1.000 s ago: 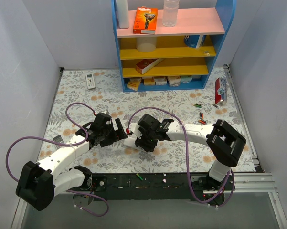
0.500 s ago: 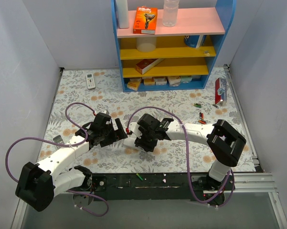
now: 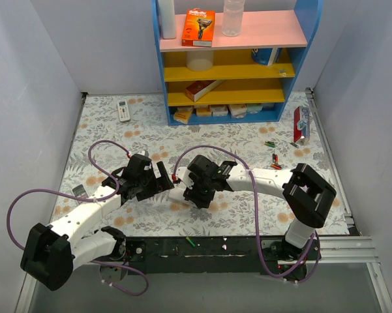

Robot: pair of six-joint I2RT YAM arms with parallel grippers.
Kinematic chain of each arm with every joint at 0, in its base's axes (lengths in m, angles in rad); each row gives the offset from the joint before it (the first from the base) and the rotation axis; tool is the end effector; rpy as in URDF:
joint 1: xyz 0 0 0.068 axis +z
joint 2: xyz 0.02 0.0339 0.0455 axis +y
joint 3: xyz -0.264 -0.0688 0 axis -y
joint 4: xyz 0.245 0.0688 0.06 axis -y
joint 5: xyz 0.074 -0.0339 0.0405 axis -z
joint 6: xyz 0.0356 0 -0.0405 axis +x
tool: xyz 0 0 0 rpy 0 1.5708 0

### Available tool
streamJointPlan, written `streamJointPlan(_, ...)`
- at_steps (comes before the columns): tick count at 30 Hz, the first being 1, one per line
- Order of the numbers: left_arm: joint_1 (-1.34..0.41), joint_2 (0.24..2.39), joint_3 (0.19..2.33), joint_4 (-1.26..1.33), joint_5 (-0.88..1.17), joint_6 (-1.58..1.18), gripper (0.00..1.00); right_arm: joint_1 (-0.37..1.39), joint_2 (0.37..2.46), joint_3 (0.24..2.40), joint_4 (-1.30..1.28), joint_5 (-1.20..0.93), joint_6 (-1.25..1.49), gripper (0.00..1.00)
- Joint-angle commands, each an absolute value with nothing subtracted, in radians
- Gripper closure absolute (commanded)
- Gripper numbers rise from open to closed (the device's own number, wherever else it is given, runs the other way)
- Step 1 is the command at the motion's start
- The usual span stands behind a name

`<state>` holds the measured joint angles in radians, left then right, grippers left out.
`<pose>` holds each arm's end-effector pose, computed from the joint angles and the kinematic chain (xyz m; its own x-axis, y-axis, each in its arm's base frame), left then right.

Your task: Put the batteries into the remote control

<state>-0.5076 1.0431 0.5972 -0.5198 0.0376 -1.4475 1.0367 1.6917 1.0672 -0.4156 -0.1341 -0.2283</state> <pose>0.1709 -0.0966 0.1999 -0.5890 -0.8072 -0.0393 -0.6513 0.5029 -0.5683 0.1695 0.2959 0.1867 -0.2268 -0.8241 -0.5191 -0.9638 0.2667 -0.0022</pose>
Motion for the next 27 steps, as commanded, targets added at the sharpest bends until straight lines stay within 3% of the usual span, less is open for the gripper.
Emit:
streamJointPlan(1,-0.511,1.019,0.597,-0.526,0.029,-1.447,0.05,1.046,1.703,1.101,-0.411,-0.143,-0.206,0.44)
streamJointPlan(27,-0.511,1.017,0.598,-0.528,0.026,-1.448,0.05,1.045,1.692,1.092,-0.382,-0.034,-0.201,0.42)
